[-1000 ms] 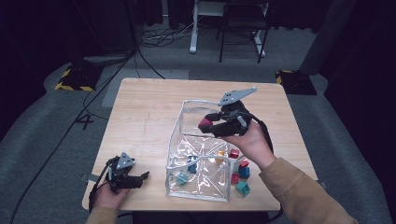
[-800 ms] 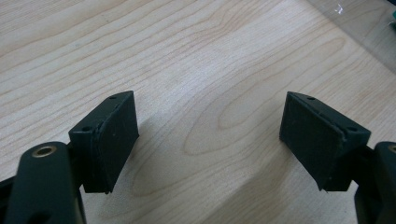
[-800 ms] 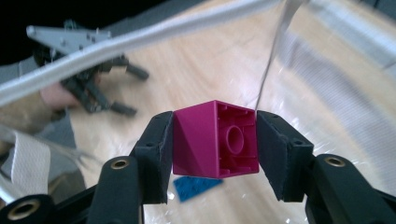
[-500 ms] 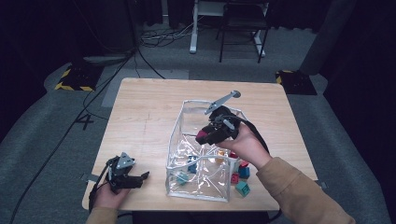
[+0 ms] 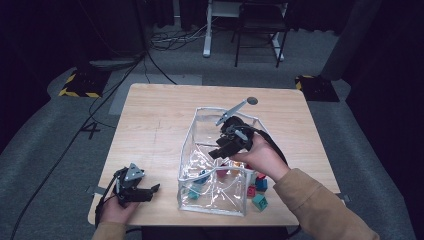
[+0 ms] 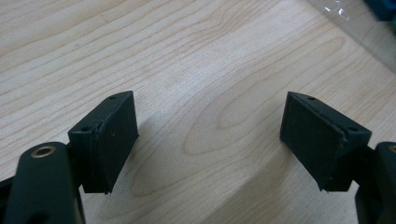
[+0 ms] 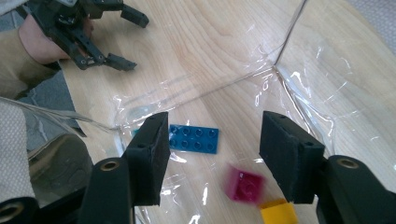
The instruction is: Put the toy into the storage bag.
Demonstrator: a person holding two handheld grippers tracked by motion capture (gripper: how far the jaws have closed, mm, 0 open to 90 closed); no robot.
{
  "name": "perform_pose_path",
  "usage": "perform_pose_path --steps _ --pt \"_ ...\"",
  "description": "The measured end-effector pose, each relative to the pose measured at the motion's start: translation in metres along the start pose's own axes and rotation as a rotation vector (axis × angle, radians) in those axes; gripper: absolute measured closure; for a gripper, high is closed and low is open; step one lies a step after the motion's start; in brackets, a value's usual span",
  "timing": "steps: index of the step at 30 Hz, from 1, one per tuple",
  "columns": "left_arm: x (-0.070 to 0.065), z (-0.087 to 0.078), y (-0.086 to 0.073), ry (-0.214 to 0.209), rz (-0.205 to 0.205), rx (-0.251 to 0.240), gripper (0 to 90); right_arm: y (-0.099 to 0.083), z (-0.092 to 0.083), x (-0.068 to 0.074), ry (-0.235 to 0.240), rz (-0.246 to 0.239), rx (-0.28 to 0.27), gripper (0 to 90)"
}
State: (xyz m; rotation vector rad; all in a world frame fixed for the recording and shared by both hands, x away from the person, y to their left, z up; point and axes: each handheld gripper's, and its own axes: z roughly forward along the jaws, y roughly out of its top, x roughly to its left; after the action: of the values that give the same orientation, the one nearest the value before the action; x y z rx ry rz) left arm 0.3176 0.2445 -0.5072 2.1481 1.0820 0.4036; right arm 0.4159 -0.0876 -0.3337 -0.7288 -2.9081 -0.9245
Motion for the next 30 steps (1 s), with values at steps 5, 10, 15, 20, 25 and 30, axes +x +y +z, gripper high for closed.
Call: perform_pose_path --steps 5,10,15,20,25,30 --pt "0.0 0.0 0.0 0.0 0.001 0.0 19.5 0.0 -0.011 0.002 -0.012 -0.006 -0.068 43.2" --pt "0.0 0.0 0.0 -0.001 0.001 0.0 19.5 -0.003 -0.031 0.002 -0.03 -0.008 -0.134 43.4" --pt "0.001 0.0 0.0 0.001 0.001 0.003 19.5 -0.008 -0.049 -0.001 -0.058 0.004 -0.177 43.4" --pt "0.001 0.001 0.001 0.003 -0.003 0.001 19.6 -0.015 -0.067 -0.007 -0.094 0.018 -0.226 43.9" --pt "0.001 0.001 0.001 0.005 -0.003 0.001 19.5 -0.025 -0.084 -0.012 -0.121 0.044 -0.281 44.3" --pt "0.001 0.001 0.001 0.004 -0.002 0.003 19.5 -0.037 -0.103 -0.02 -0.162 0.075 -0.328 44.5"
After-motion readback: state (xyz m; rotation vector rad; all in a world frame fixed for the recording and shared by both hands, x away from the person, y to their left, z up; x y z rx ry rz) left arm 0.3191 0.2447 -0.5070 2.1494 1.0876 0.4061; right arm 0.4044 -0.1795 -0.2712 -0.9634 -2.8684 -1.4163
